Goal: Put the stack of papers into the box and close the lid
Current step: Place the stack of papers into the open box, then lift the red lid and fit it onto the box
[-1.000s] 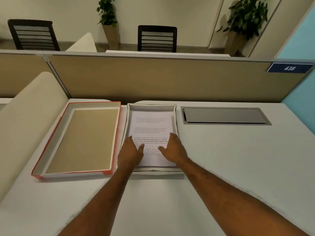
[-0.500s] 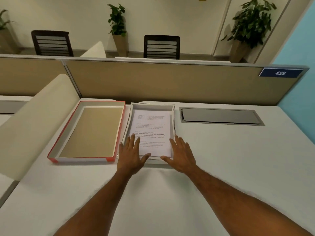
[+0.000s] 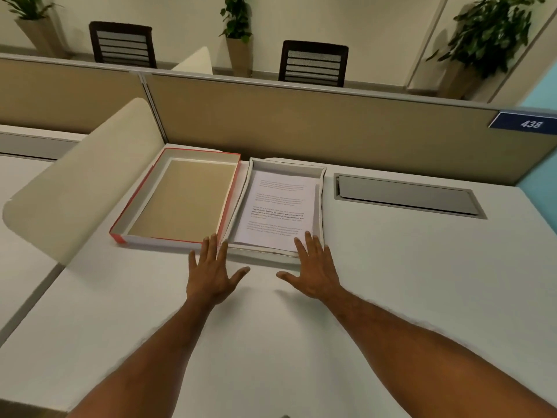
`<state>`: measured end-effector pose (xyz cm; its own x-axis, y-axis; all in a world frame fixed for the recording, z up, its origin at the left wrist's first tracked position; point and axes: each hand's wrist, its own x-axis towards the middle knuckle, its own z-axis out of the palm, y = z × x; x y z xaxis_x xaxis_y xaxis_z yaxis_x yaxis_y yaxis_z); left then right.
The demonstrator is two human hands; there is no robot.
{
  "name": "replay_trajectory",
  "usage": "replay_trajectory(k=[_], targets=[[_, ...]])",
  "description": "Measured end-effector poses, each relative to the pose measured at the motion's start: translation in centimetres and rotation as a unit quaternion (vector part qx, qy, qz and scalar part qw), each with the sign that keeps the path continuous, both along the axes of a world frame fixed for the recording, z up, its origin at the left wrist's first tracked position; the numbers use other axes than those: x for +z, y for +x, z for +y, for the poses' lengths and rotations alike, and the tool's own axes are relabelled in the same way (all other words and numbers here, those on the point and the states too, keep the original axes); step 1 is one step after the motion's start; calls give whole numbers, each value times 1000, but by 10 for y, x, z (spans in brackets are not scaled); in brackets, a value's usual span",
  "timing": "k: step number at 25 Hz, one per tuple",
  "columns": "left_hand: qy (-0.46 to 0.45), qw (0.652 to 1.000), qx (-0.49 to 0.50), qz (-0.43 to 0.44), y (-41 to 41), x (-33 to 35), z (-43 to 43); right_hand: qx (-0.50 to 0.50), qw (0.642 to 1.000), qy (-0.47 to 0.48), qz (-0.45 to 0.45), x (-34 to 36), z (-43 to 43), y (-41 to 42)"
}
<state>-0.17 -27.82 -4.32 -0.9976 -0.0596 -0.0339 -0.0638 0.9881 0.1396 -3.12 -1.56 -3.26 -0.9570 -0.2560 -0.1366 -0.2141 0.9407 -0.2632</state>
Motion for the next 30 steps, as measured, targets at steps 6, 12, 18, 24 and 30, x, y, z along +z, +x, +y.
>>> replay_trajectory(k=[6,12,18,24,30], targets=[[9,1000,29,-2,-26,6,-64,-2,1000,-19,-8,5,-76,-22],[21,995,98,-1,-48,13,-133,28,999,-16,-14,9,-150,-61],[31,989,141,12,-62,12,-183,56,998,5,-7,-1,-191,-89],[209,926,312,-23,-63,-3,-210,64,998,22,-19,-10,-208,-98],[356,864,355,25,-71,-3,-210,72,997,18,-25,-13,-208,-102]])
